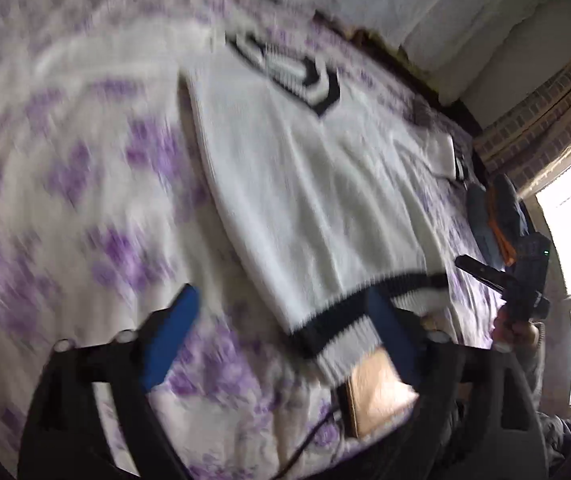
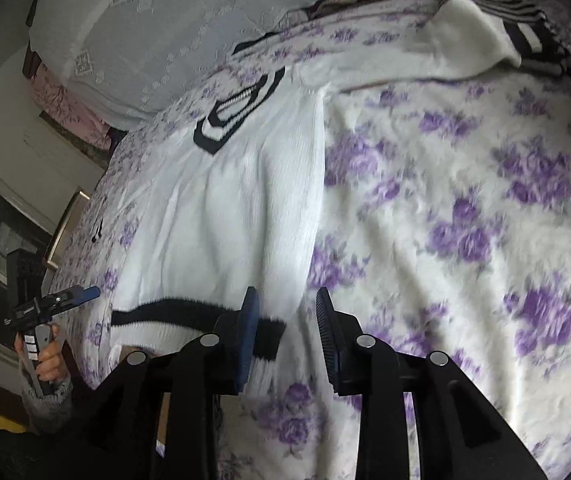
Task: Fold small clothes
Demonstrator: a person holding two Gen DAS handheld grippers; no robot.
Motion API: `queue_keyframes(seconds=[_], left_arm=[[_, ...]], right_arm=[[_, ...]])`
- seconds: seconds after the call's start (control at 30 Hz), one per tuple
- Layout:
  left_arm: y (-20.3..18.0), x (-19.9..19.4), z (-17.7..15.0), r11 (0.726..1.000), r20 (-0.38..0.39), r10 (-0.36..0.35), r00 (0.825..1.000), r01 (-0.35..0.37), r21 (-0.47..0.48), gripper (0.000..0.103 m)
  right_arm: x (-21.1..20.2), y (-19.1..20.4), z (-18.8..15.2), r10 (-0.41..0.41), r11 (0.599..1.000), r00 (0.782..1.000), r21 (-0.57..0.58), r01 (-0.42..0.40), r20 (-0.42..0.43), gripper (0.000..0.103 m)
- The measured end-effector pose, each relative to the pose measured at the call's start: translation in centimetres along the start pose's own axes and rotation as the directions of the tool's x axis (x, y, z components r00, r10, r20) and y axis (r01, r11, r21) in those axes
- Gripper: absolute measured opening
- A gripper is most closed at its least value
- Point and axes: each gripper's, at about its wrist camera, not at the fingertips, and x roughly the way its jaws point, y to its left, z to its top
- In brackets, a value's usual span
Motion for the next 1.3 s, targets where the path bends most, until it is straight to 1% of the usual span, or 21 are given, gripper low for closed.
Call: queue_keyframes(seconds=[0.03,0.17,0.27,0.33,0.37,0.4,0.47,0.53,0.63,0.73,0.83,0.9,0.93,0.97,1.03,1.07,1.1,1.13,1.17,1.23,1.3], left_arm=[[-0.5,0.0,1.0,1.000,0.014,0.003,1.000,-0.003,0.011,0.087],[-2.7,4.3,4.8,0.996,-0.024,-0.086,0.996,0.086,0.031,0.087],[-3.1,9.8,5.6,0.998,-0.124,-0.042,0.991,0.048,0.046,0.087],[-2.1,12.3,5.2,0.999,-0.185,0.001,0.983,0.007,0.043,0.087],[-2.0,11.7,4.8,0.996,-0.144,-0.020,0.989,0.032,0.081,0.087],[-1.9,11.0,4.3,0.994,-0.148,-0.014,0.989,0.030,0.109,0.087],[-0.9,9.3,3.4,0.992,-0.142,0.001,0.990,0.017,0.123,0.087],[0.1,8.2,3.6,0.995,-0.133,-0.027,0.991,0.040,0.096,0.087],[-0.2,7.3,6.3,0.998,-0.066,0.020,0.998,-0.016,0.060,0.090],[-1.8,8.3,9.9,0.998,-0.018,-0.006,1.000,0.008,0.068,0.096],[-1.3,12.1,13.0,1.000,-0.054,-0.005,0.999,0.004,-0.010,0.097],[0.6,14.8,13.4,0.997,-0.102,0.036,0.994,-0.042,-0.059,0.097],[1.5,15.2,13.1,0.998,-0.094,0.019,0.995,-0.025,-0.066,0.098],[1.9,14.5,12.7,0.999,-0.050,-0.021,0.999,0.019,-0.045,0.098],[2.6,13.8,12.3,0.999,-0.057,-0.016,0.998,0.013,-0.045,0.098],[3.0,13.2,12.0,0.998,-0.046,-0.006,0.999,0.004,-0.060,0.098],[3.3,12.7,12.0,0.997,-0.035,-0.009,0.999,0.007,-0.075,0.098],[3.5,12.2,12.0,0.996,-0.021,-0.015,1.000,0.013,-0.092,0.098],[3.5,11.7,12.3,0.994,-0.003,-0.011,1.000,0.011,-0.107,0.098],[2.9,11.1,13.1,0.994,0.032,0.026,0.999,-0.022,-0.104,0.098],[1.9,11.5,14.2,0.997,0.036,0.053,0.998,-0.051,-0.061,0.098]], right_arm=[[0.1,0.5,1.0,0.020,1.000,1.000,-0.004,-0.020,0.021,0.032],[4.5,4.4,4.8,0.173,0.984,0.985,-0.040,-0.171,0.031,0.058],[9.2,5.6,5.9,0.229,0.973,0.973,0.007,-0.229,-0.043,0.058],[11.5,4.4,5.7,0.186,0.982,0.978,0.051,-0.182,-0.096,0.057],[11.6,3.3,5.4,0.196,0.980,0.976,0.065,-0.190,-0.099,0.047],[11.2,2.4,5.0,0.225,0.973,0.970,0.070,-0.219,-0.094,0.045],[9.4,0.2,4.6,0.200,0.977,0.976,0.088,-0.192,-0.082,0.046],[7.6,-1.8,4.8,0.187,0.973,0.981,0.148,-0.177,-0.057,0.046],[6.7,0.3,7.3,0.125,0.987,0.992,0.098,-0.125,0.006,0.065],[8.7,4.9,10.7,0.227,0.974,0.973,0.008,-0.227,0.035,0.078],[13.2,6.3,13.2,0.279,0.959,0.960,0.057,-0.278,-0.004,0.079],[15.9,5.0,13.6,0.258,0.959,0.965,0.127,-0.251,-0.038,0.079],[16.8,3.8,13.4,0.230,0.963,0.972,0.154,-0.221,-0.046,0.070],[17.2,2.6,13.1,0.239,0.958,0.970,0.171,-0.230,-0.037,0.053],[16.1,-0.1,12.5,0.281,0.941,0.960,0.200,-0.273,-0.013,0.037],[15.1,-1.4,12.3,0.271,0.937,0.962,0.227,-0.264,0.000,0.037],[13.2,-3.0,12.2,0.215,0.939,0.976,0.265,-0.219,0.047,0.038],[10.6,-4.5,12.1,0.146,0.941,0.981,0.287,-0.177,0.128,0.047],[8.6,-5.6,12.2,0.096,0.944,0.975,0.291,-0.152,0.199,0.056],[5.4,-8.0,12.2,-0.007,0.941,0.955,0.326,-0.094,0.295,0.056],[4.0,-10.9,12.0,-0.075,0.910,0.941,0.407,-0.071,0.331,0.056]])
